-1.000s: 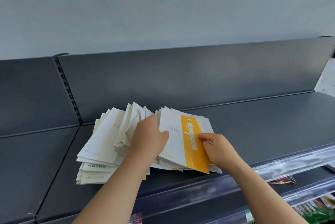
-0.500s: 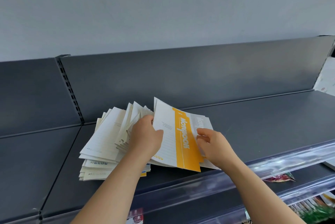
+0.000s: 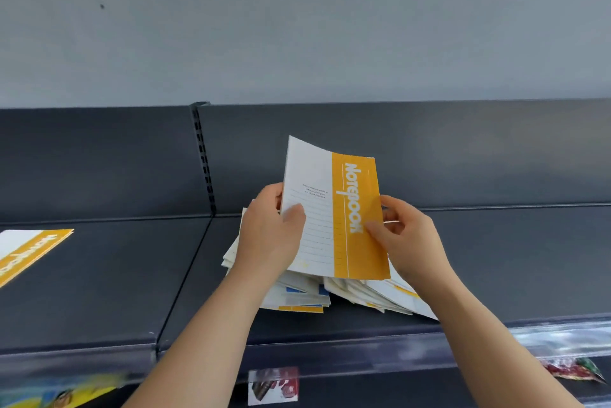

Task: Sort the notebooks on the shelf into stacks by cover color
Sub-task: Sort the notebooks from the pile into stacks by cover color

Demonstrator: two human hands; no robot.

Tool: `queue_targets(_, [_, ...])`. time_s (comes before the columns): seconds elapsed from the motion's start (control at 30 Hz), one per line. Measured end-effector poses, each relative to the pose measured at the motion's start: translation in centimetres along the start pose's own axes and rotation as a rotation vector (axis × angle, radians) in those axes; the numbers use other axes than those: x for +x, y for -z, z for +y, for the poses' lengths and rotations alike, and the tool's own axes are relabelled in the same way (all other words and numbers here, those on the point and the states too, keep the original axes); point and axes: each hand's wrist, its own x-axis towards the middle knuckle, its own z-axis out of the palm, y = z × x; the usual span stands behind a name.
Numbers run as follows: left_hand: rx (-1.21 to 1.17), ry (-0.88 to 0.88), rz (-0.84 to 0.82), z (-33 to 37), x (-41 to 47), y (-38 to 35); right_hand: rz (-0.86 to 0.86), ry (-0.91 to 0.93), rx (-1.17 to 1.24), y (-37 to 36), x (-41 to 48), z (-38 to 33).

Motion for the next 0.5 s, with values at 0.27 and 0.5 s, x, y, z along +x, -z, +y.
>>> queue_targets(0.27, [-0.013,0.035,0.009,-3.0,-0.6,9.3,-0.066,0.129,0.063,-7.5,-1.7,-6.5])
queue_targets(0.5, [0.067,0.091,0.125,-8.0,-1.7,20.6,-0.185,0.168,0.104,-18.2,-4.5,-11.6])
